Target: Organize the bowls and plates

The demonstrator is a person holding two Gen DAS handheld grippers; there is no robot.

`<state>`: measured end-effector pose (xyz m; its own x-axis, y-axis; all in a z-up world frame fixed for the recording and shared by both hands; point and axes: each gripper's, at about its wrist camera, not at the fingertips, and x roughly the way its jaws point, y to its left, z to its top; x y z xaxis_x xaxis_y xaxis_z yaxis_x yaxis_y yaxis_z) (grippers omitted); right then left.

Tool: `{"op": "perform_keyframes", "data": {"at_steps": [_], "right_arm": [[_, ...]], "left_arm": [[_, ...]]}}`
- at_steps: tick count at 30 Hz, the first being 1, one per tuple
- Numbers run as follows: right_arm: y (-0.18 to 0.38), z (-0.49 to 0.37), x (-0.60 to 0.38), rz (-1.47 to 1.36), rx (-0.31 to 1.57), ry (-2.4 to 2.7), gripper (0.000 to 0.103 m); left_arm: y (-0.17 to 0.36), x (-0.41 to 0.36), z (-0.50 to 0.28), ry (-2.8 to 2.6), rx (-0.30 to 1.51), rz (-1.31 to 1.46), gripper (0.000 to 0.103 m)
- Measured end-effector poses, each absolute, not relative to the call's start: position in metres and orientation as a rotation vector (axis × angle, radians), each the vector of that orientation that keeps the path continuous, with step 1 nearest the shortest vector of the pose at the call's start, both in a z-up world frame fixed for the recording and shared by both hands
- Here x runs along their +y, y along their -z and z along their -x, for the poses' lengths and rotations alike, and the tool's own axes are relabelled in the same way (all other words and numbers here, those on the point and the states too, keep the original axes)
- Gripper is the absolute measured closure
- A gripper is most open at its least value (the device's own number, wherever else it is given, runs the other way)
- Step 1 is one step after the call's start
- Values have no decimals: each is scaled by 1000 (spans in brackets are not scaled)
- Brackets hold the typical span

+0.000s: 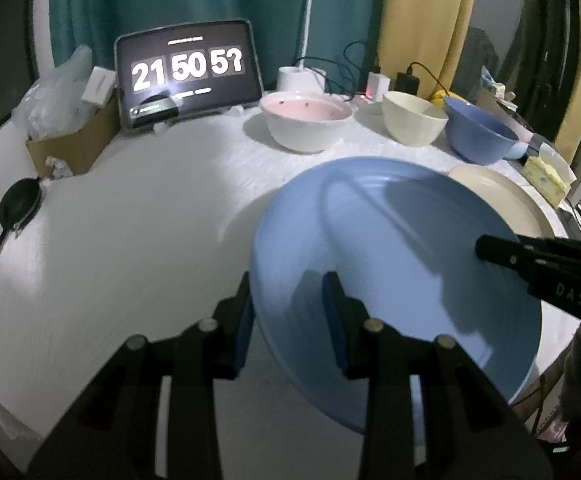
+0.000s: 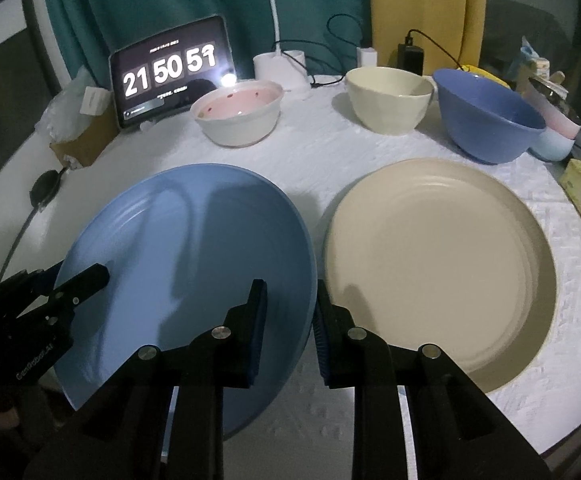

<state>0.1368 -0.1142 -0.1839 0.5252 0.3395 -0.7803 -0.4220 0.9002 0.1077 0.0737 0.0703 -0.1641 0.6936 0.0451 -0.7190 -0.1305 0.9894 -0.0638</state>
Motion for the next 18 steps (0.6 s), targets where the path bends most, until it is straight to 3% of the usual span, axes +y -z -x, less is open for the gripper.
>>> {"op": "perform_keyframes", "data": {"at_steps": [18], "right_arm": [[175,-159,-171,25,893,-405,79]], "left_arm": [[151,14,-105,-49,802,48,69]]}}
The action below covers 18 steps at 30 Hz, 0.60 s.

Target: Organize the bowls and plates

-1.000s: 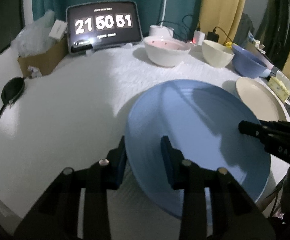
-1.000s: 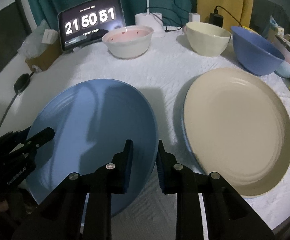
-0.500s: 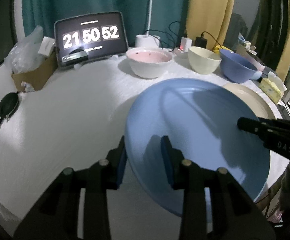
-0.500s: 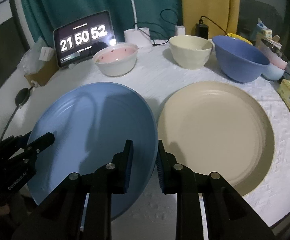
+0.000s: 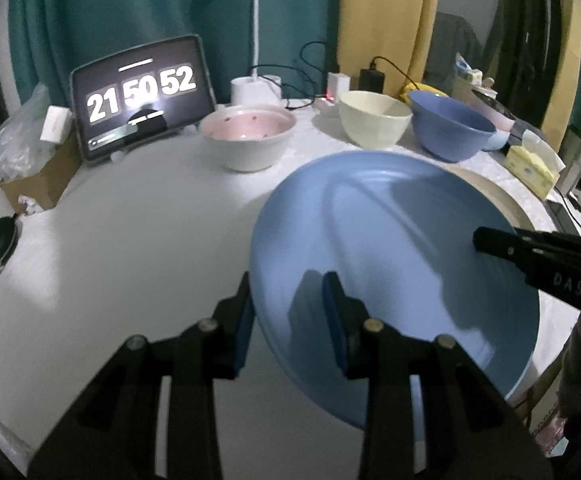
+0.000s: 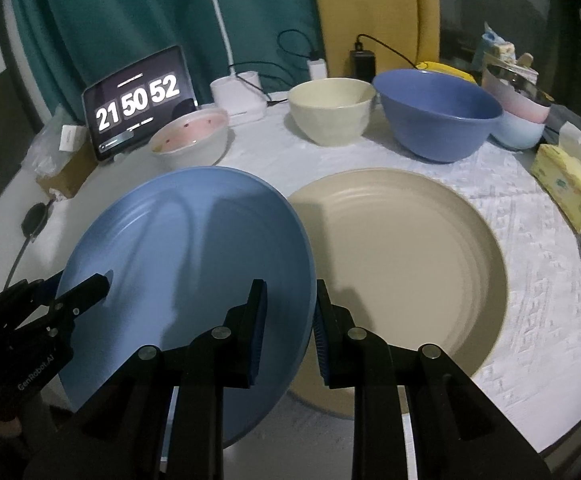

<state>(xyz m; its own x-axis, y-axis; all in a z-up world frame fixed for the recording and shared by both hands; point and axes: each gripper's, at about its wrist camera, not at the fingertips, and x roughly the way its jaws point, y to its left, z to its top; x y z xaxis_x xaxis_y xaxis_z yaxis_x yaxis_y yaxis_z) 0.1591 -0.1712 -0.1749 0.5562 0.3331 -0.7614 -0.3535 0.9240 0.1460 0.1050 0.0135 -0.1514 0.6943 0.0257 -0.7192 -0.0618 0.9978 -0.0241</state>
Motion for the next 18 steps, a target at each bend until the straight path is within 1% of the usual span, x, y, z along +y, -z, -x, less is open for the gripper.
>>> {"op": "perform_keyframes", "data": {"at_steps": [18], "right_arm": [[177,-189,-222,-37,899,-346,79]], "left_arm": [[153,-36,-141,4,826,-15,69]]}}
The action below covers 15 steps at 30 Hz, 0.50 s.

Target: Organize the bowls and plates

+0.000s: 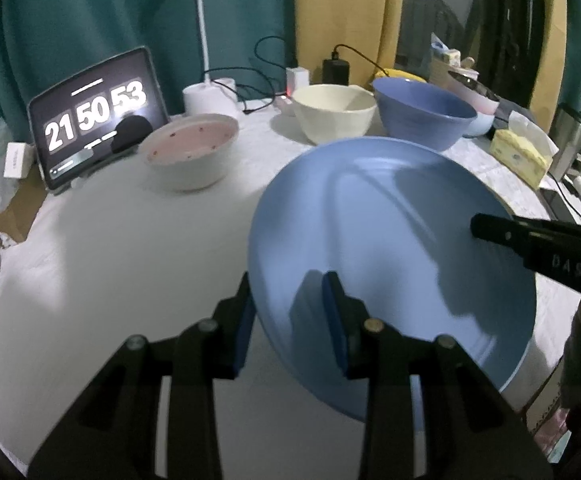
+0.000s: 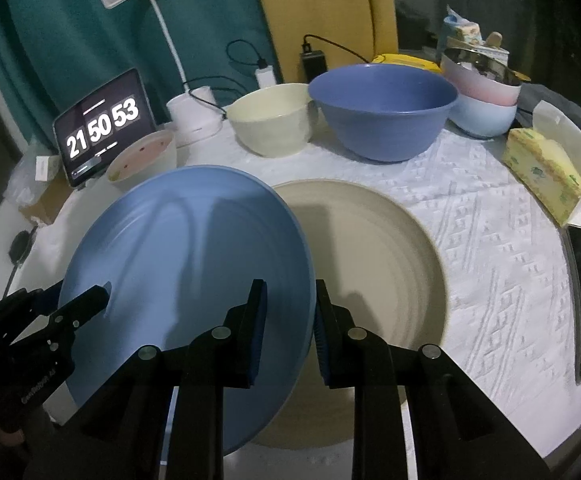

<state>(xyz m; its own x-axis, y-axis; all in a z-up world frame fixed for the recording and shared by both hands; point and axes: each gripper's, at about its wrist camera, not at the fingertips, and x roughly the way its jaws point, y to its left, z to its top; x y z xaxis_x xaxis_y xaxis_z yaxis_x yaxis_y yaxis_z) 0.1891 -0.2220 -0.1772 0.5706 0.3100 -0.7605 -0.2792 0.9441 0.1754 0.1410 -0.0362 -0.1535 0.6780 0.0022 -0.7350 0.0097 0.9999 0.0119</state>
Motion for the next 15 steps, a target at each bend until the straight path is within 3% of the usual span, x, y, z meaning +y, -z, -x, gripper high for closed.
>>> {"op": "perform_keyframes", "data": {"at_steps": [15], "right_arm": [[185,-207,-265,-78,900,-280,79]], "left_arm": [[162,-77,-170,60,856,-63,69]]}}
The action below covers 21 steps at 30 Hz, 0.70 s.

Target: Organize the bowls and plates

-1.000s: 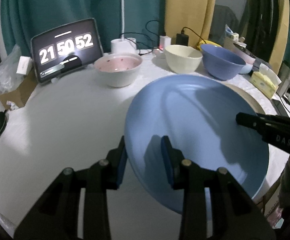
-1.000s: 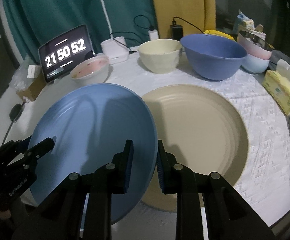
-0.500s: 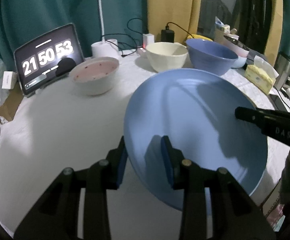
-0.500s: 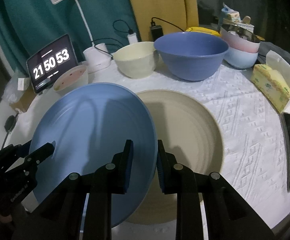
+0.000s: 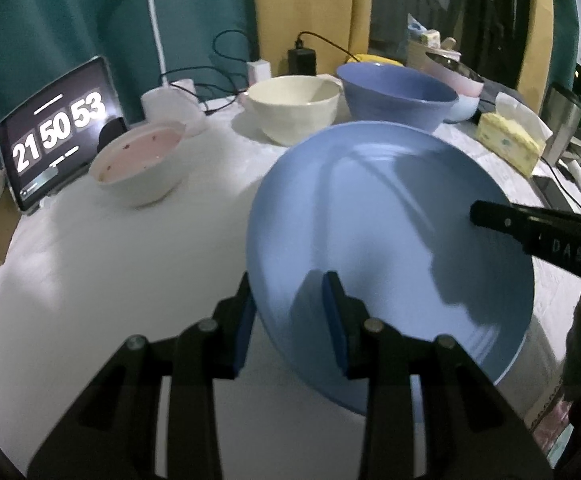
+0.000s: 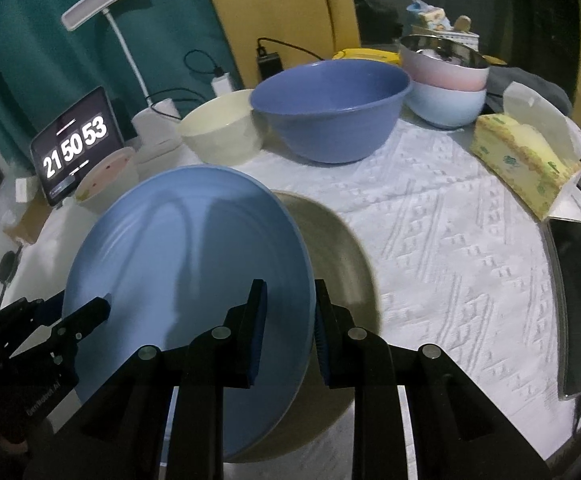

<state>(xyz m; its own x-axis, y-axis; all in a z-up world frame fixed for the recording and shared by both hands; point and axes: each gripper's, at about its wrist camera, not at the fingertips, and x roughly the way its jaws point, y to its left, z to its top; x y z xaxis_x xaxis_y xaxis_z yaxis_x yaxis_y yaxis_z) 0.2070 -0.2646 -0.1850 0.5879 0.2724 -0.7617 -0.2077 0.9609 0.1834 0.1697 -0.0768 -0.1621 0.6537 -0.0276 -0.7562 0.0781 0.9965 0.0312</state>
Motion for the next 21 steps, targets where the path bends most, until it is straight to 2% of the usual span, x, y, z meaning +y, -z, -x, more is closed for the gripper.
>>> {"op": "perform_keyframes", "data": {"at_steps": [21], "right_arm": [[183,-215,-281,-75,887,-239,76]], "left_arm": [[178,-91,-194,81,909,-65,67]]}}
